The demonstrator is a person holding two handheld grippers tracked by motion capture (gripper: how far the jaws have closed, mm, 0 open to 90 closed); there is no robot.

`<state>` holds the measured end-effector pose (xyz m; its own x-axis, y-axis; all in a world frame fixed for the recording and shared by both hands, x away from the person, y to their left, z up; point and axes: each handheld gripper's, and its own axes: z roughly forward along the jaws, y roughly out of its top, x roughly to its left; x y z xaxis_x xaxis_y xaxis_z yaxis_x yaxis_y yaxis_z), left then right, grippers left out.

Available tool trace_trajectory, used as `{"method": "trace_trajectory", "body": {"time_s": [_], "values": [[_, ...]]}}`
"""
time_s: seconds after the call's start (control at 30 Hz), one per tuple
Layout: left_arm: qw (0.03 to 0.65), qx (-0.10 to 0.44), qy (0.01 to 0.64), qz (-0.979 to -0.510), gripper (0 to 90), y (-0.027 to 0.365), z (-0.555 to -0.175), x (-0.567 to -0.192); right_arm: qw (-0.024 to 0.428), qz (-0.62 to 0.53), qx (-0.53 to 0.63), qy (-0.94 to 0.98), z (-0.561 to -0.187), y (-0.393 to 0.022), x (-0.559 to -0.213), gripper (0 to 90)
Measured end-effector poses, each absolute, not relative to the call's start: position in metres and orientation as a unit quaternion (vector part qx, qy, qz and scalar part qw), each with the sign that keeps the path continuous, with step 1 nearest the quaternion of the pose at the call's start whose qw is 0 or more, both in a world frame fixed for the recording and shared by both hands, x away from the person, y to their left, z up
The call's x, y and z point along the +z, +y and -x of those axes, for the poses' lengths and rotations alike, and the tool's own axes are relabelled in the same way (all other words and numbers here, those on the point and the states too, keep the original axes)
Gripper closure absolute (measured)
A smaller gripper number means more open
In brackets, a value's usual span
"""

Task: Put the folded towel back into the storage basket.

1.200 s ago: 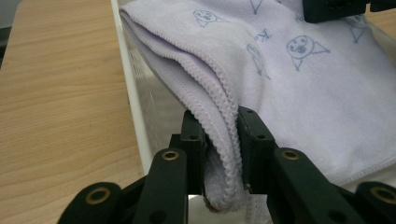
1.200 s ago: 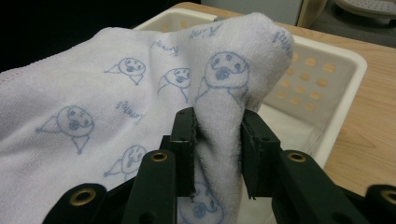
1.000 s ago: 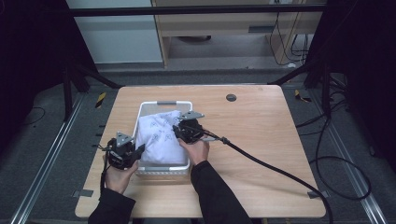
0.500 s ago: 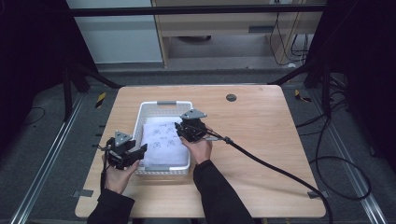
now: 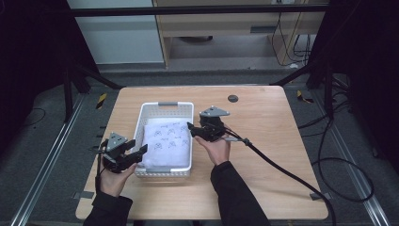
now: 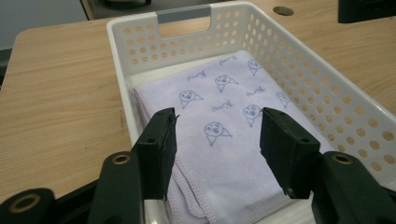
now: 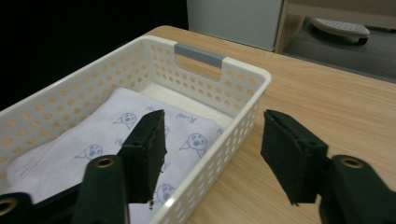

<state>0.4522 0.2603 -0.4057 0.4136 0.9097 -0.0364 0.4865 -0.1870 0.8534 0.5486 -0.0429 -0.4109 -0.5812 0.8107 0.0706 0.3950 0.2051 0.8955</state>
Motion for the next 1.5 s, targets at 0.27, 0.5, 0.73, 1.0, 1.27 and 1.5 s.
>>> {"method": "trace_trajectory", "body": {"time_s": [0.27,0.5,0.73,1.0,1.27,1.5], "values": [[0.432,0.257,0.472,-0.724,38.0,0.273,-0.443,-0.401,0.218,-0.404,0.484,0.745,-0.536,-0.082,-0.402,25.8],[0.431,0.271,0.469,-0.722,34.8,0.279,-0.438,-0.401,0.225,-0.412,0.493,0.733,-0.521,-0.120,-0.400,19.3],[0.429,0.283,0.471,-0.717,33.0,0.289,-0.431,-0.407,0.222,-0.425,0.501,0.720,-0.502,-0.159,-0.405,17.0],[0.430,0.298,0.474,-0.709,29.8,0.304,-0.421,-0.414,0.215,-0.444,0.506,0.708,-0.482,-0.200,-0.422,13.2],[0.428,0.296,0.491,-0.699,28.7,0.320,-0.413,-0.428,0.215,-0.461,0.505,0.698,-0.463,-0.237,-0.440,11.1],[0.421,0.295,0.504,-0.694,27.5,0.333,-0.411,-0.443,0.230,-0.472,0.489,0.697,-0.450,-0.266,-0.458,10.4]]}}
